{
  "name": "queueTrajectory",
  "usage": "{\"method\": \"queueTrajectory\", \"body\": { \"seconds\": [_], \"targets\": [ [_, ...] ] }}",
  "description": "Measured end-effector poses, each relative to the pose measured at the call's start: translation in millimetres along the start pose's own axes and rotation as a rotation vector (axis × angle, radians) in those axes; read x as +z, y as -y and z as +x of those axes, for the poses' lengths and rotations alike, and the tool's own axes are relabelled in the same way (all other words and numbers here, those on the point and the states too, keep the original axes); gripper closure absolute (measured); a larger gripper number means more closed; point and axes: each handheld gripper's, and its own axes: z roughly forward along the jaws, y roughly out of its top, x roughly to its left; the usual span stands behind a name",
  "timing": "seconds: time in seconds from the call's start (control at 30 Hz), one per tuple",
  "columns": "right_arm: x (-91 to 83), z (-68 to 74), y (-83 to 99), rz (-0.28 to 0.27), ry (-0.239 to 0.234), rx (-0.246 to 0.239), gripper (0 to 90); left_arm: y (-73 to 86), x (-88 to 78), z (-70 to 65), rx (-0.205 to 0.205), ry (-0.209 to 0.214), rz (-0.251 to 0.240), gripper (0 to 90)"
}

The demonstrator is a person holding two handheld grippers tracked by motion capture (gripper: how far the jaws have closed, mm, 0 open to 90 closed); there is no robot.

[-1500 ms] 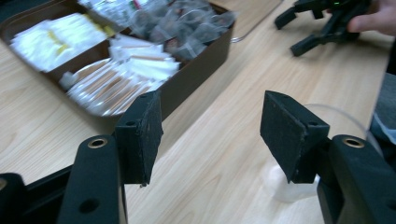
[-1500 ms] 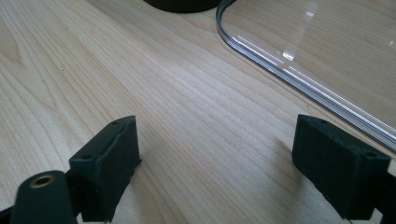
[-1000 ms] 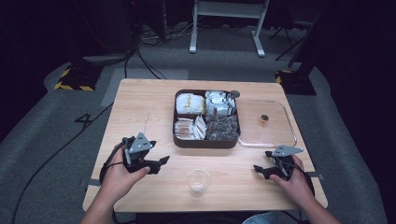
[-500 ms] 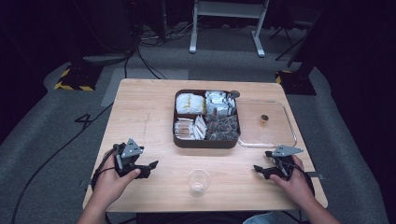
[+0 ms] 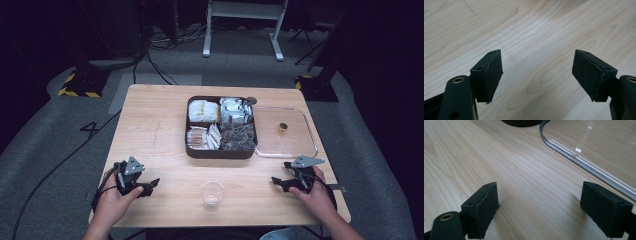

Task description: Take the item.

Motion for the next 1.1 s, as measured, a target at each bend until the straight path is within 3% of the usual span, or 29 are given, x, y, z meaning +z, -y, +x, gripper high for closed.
{"method": "queueTrajectory", "body": {
  "seconds": [0.37,0.5,0.67,0.73,0.8,1.1],
  "targets": [
    [0.0,0.0,0.0,0.0,0.0,0.0,15.1,21.5,8.4,4.5,-0.033,-0.029,0.075,23.7],
    [0.0,0.0,0.0,0.0,0.0,0.0,15.2,27.2,11.4,6.6,-0.026,-0.042,0.091,22.5],
    [0.0,0.0,0.0,0.0,0.0,0.0,15.1,33.0,12.1,11.9,-0.05,-0.05,0.059,17.6],
    [0.0,0.0,0.0,0.0,0.0,0.0,15.1,36.9,14.8,14.6,-0.081,-0.033,0.025,15.0],
    [0.0,0.0,0.0,0.0,0.0,0.0,15.1,40.0,18.0,17.4,-0.072,-0.029,-0.01,8.6],
    [-0.1,-0.1,0.0,0.0,-0.001,-0.002,15.1,40.1,17.9,17.6,-0.078,-0.032,-0.007,7.9]
  ]
}}
